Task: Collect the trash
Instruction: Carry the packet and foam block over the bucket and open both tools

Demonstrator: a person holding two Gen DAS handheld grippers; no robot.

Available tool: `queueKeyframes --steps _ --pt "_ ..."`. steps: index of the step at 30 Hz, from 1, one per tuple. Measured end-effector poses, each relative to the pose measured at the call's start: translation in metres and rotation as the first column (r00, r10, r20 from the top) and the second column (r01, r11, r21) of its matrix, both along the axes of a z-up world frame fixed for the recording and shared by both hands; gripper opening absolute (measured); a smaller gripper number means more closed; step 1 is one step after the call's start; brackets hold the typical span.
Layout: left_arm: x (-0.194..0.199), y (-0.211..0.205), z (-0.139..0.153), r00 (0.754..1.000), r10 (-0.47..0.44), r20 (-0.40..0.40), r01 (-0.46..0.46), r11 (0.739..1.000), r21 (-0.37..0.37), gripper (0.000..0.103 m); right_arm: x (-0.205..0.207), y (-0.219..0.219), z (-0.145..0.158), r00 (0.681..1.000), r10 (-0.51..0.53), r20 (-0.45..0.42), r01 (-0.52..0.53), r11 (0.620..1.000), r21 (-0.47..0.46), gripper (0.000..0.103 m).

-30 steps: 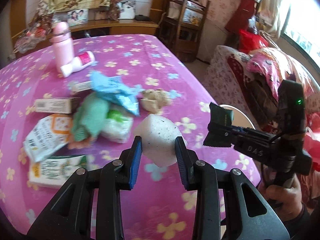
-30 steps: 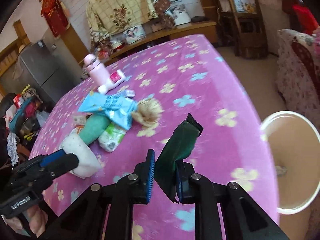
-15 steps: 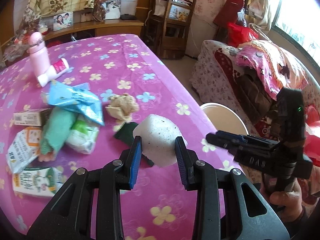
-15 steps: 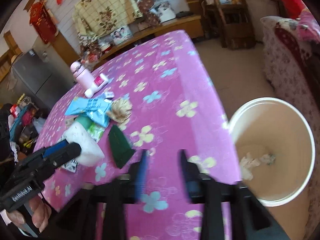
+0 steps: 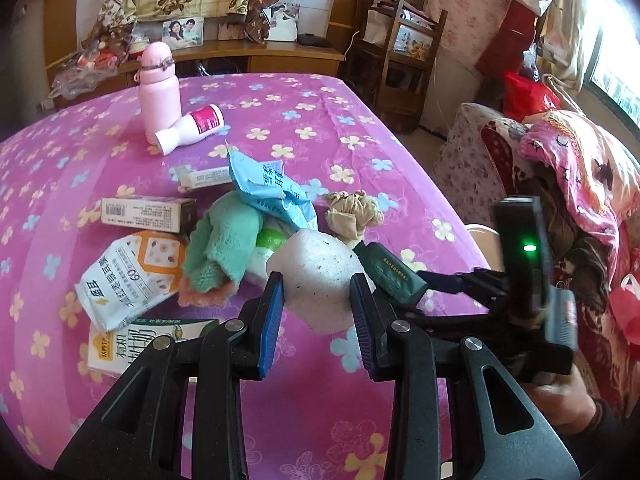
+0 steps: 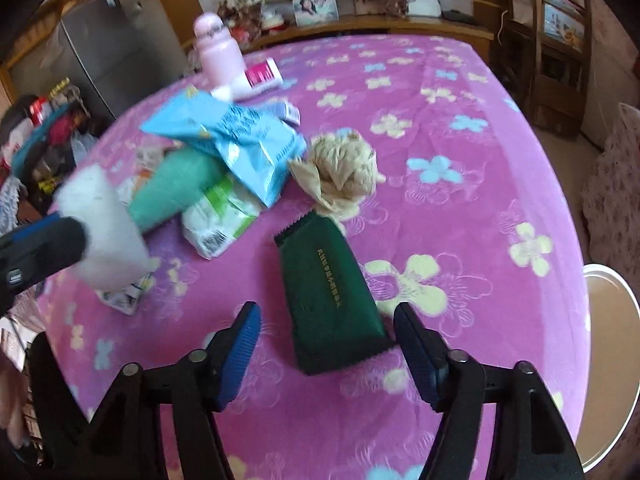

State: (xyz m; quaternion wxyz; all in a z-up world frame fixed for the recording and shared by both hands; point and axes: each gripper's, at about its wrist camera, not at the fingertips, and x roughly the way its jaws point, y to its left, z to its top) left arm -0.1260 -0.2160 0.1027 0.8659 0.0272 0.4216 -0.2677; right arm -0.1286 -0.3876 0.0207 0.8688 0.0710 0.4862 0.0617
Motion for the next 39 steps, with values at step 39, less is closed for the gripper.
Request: queueKeyframes --steps 39 --pt "-0.037 -0.268 -0.036 0.928 -0.346 -0.136 0.344 0.938 -0.04 0.032 -0.131 -0.28 -0.001 0.828 -0.544 -0.139 0.557 0.769 0.313 0.05"
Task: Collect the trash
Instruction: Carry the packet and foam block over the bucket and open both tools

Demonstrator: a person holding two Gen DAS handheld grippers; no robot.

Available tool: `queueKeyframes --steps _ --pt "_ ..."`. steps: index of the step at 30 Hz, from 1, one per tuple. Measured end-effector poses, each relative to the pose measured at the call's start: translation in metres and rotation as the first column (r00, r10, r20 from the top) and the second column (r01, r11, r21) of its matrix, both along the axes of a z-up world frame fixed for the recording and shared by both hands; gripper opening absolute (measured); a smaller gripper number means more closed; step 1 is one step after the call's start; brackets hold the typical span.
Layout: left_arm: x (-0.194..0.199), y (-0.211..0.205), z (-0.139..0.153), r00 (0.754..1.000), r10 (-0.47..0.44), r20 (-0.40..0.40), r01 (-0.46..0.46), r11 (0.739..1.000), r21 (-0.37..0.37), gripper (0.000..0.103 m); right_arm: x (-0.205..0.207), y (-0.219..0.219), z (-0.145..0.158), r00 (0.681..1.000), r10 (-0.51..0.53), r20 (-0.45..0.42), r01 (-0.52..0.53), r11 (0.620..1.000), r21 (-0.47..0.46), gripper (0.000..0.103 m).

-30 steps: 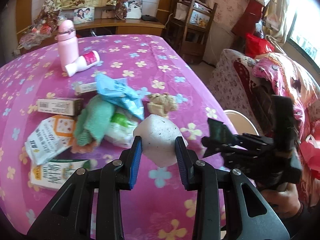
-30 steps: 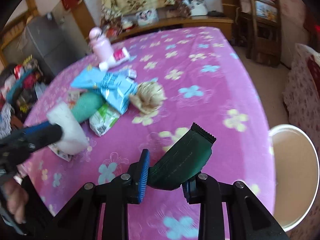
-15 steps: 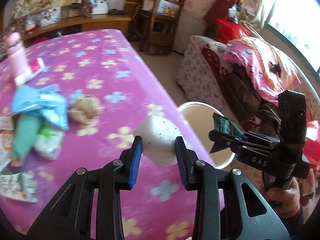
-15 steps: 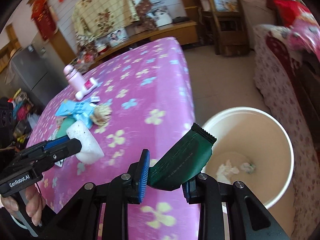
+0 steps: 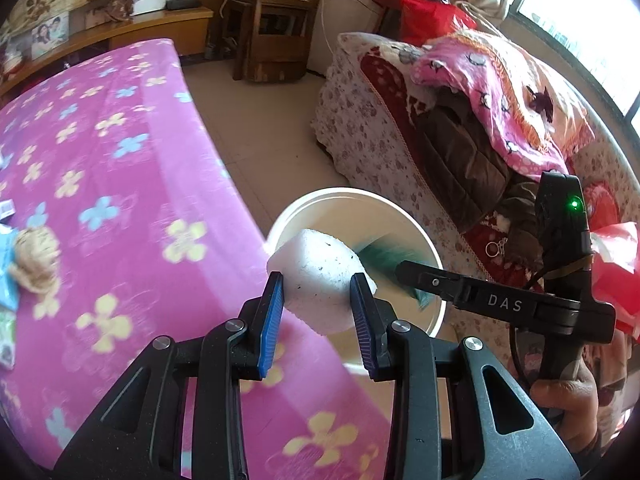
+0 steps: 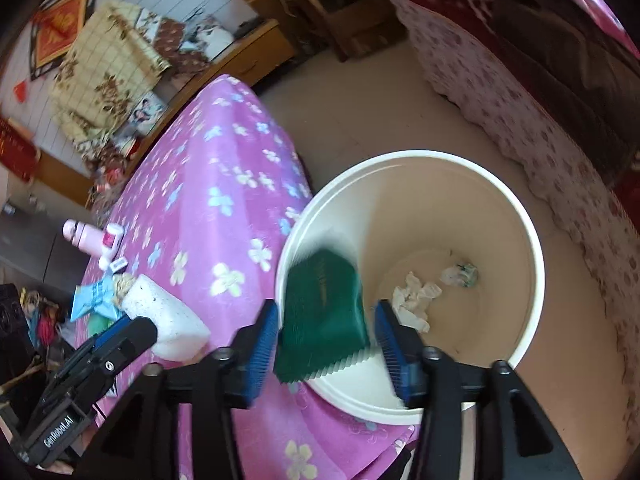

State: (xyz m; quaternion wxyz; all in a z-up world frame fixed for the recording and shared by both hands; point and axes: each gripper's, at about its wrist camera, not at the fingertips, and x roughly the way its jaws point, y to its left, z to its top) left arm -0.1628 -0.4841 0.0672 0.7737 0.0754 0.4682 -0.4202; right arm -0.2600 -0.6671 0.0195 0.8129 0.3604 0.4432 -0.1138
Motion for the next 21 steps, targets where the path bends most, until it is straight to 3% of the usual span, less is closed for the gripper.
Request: queueKeyframes --steps 14,18,21 --pt "-0.001 -0.027 -0.018 0.998 -0.055 -0.015 0.055 0.998 0.01 0.044 -0.016 -0.016 -0.008 0.998 -0.061 0.008 0.061 0.998 0.036 0.051" --pt "0.0 -0.025 -0.02 0.999 -0.044 -0.029 0.045 0.999 0.001 0.057 -0.016 -0.013 -0.004 0.998 -0.061 0.012 0.06 0.998 0.022 0.051" --pt "0.004 -0.021 -0.02 0.999 -0.03 -0.042 0.03 1.0 -0.003 0.058 -0.016 -0.011 -0.003 0.998 -0.059 0.014 0.058 0.998 0.013 0.053"
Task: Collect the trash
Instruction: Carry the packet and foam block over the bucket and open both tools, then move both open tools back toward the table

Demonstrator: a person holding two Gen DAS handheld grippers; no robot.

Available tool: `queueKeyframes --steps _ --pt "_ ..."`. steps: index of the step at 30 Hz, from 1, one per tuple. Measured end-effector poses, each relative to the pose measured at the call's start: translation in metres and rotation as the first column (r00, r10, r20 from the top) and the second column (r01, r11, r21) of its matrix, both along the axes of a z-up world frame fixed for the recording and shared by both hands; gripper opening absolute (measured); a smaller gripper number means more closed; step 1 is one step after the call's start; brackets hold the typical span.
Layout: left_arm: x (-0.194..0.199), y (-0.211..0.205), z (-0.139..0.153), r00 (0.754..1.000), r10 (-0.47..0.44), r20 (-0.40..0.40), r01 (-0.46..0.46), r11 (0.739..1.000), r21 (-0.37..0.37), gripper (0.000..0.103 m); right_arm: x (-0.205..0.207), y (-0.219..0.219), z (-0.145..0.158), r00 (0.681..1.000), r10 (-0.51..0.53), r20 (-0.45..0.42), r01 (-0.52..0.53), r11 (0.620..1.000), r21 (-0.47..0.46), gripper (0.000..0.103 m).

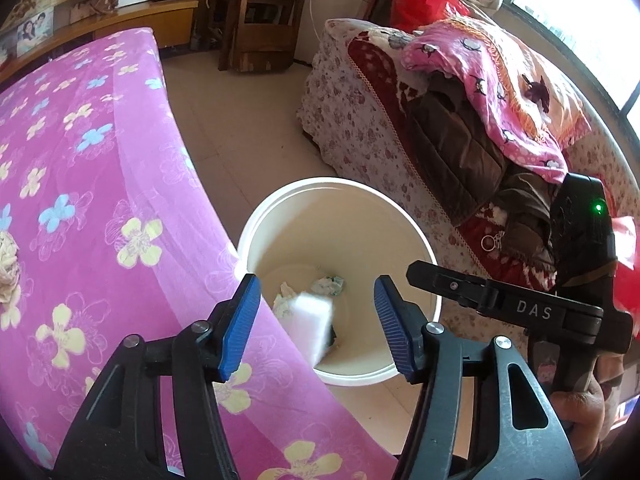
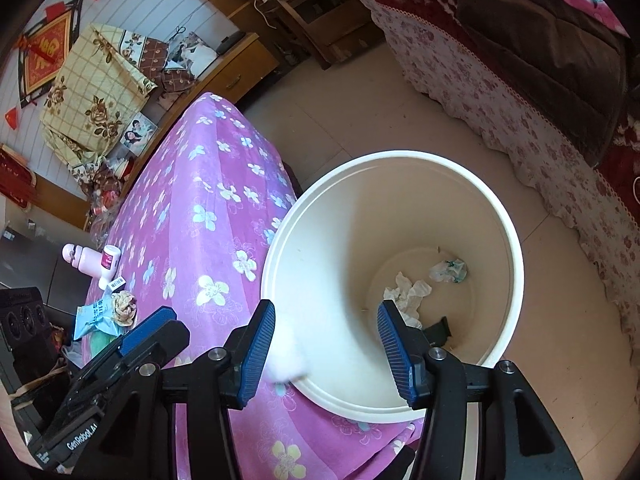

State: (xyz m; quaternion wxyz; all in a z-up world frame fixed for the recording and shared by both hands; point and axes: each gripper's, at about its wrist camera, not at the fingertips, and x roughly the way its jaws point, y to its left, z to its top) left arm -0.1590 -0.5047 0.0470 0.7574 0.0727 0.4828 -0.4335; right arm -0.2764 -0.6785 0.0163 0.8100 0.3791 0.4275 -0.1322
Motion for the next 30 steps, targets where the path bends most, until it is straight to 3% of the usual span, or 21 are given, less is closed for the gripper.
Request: queueKeyframes --steps 14,26,30 --pt "-0.001 0.02 0.003 0.995 0.058 0.078 -0.061 0.997 0.039 0.058 0.001 0.019 -0.002 0.999 0.028 -0.022 -0.029 0.999 -0.039 0.057" --pt "0.0 0.062 0.017 0.981 0.119 0.155 -0.128 0.99 0.052 0.058 0.014 0.055 0.016 0.996 0.084 -0.011 -0.084 0.992 -0.096 0.057" --pt "0.001 0.081 0.021 0.975 0.143 0.172 -0.154 0.986 0.058 0.058 0.021 0.071 0.024 0.994 0.11 0.002 -0.109 0.988 -0.108 0.064"
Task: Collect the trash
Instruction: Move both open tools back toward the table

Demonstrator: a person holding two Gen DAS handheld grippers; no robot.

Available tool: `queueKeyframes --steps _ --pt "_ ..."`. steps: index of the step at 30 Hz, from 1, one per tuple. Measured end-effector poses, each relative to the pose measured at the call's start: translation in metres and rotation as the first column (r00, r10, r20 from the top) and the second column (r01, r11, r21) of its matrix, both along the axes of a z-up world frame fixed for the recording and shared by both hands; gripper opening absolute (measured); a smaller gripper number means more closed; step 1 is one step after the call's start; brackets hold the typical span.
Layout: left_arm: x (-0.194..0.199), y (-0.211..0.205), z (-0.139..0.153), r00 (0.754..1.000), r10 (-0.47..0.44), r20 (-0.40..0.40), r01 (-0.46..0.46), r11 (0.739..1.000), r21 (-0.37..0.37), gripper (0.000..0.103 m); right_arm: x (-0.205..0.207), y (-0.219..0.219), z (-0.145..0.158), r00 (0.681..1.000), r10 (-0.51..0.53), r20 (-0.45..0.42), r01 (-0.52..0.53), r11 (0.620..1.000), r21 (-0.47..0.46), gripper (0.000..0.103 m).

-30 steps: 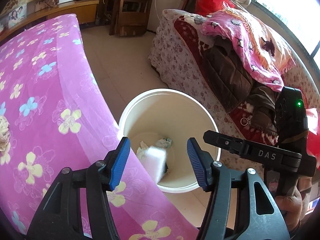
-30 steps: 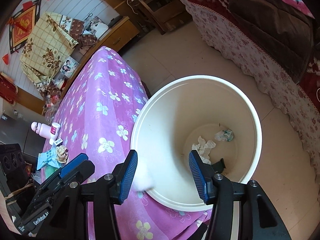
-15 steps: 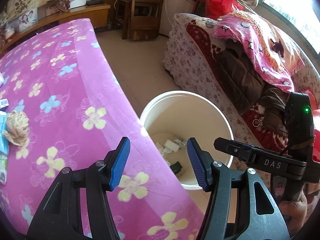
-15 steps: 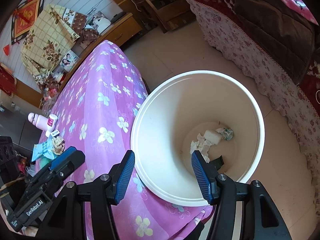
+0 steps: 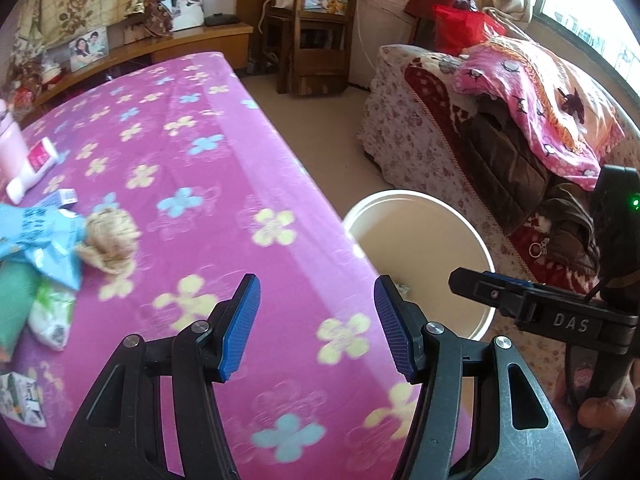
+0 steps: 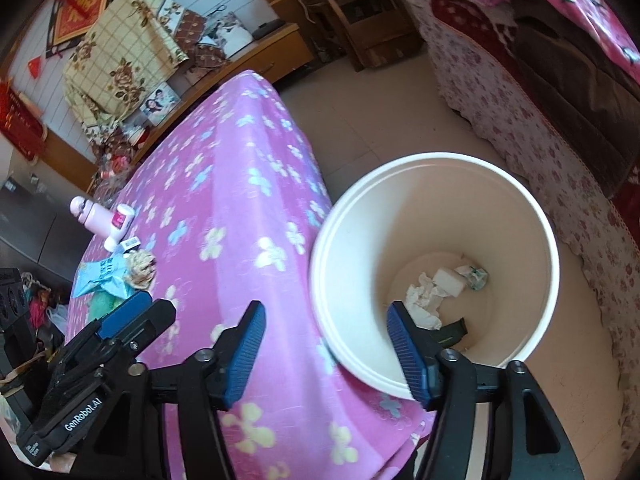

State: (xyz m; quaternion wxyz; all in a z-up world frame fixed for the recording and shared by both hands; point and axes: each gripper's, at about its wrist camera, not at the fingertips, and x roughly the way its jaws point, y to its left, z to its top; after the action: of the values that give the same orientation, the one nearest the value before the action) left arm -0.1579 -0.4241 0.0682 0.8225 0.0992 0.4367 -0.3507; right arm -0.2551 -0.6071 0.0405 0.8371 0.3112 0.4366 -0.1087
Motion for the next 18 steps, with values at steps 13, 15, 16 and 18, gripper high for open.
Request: queueKeyframes --steps 13,15,16,18 --pt "0.009 0.09 0.011 0.991 0.125 0.046 -0.126 0.992 0.011 0.058 0.038 0.081 0.012 0.989 0.15 0.011 -0.15 0.988 -0.027 0.064" --pt "0.013 0.108 0.013 0.987 0.151 0.049 -0.151 0.988 0.014 0.058 0.044 0.093 0.012 0.985 0.173 0.013 -0.173 0.985 -0.027 0.064" --pt "0.014 0.114 0.013 0.986 0.16 0.048 -0.16 0.987 0.013 0.058 0.048 0.1 0.012 0.983 0.185 0.013 -0.184 0.982 -0.029 0.065" --pt "0.017 0.133 0.014 0.982 0.186 0.042 -0.186 0.982 0.007 0.058 0.055 0.113 0.012 0.978 0.209 0.009 -0.208 0.977 -0.032 0.067"
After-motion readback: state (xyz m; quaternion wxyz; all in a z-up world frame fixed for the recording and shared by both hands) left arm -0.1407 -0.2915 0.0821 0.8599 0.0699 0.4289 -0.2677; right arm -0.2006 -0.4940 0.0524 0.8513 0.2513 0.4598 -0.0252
